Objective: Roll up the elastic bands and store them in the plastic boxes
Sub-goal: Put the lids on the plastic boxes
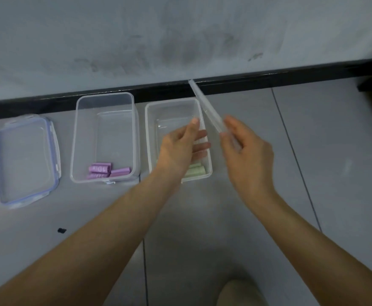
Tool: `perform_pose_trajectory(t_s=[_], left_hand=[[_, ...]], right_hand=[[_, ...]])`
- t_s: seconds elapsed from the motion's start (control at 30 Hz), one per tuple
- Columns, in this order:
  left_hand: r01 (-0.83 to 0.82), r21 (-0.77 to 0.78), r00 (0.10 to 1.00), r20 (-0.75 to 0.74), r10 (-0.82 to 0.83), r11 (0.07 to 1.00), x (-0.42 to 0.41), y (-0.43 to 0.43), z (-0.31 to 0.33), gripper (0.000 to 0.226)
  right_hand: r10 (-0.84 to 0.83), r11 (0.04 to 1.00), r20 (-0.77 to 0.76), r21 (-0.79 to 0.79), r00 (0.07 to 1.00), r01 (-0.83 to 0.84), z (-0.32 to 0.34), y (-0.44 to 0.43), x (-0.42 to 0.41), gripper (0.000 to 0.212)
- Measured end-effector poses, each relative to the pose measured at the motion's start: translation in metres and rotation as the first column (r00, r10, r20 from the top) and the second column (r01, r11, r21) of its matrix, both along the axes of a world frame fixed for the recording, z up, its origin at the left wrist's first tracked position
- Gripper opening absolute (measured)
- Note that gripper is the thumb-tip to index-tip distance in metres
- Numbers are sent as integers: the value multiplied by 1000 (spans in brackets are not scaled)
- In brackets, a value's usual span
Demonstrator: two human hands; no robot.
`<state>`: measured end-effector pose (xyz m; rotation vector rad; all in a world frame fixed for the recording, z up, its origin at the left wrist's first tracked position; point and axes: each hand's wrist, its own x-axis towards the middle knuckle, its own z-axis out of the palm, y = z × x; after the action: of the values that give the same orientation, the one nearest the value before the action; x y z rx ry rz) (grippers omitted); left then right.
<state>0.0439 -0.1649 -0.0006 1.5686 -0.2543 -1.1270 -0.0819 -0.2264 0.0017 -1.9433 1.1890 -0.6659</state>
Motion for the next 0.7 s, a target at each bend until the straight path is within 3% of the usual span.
perform_pose_trajectory(t_s=[0.07, 0.13, 0.3, 0.37, 0.53, 0.6, 0.7], left_hand=[[-71, -45, 983, -174, 63, 996, 8, -1, 7, 42], [-87, -60, 980, -183, 75, 994, 14, 1, 8, 35], [-151, -21, 981, -123, 148, 988, 25, 10, -2, 27], [-134, -20, 986, -103, 131, 991, 32, 15, -6, 30], [-80, 17, 997, -14, 81, 997, 50, 23, -12, 40], [-72, 28, 997, 14, 72, 997, 53, 25, -16, 42], [-97, 43, 995, 43, 95, 994, 58, 29, -18, 46]], right_hand=[[132, 974, -118, -169, 984, -150, -4, 15, 5, 40], [234, 920, -204, -269, 951, -284, -17, 25, 8, 41], [363, 863, -285, -256, 887, -435, -31, 36, 11, 44], [338, 897, -259, -202, 905, -393, -27, 26, 8, 41], [31, 998, -171, -40, 985, -38, -29, -19, 5, 40], [-49, 985, -123, 161, 991, 69, -30, -31, 12, 41], [-52, 932, -54, 357, 997, 68, -36, -41, 24, 41]])
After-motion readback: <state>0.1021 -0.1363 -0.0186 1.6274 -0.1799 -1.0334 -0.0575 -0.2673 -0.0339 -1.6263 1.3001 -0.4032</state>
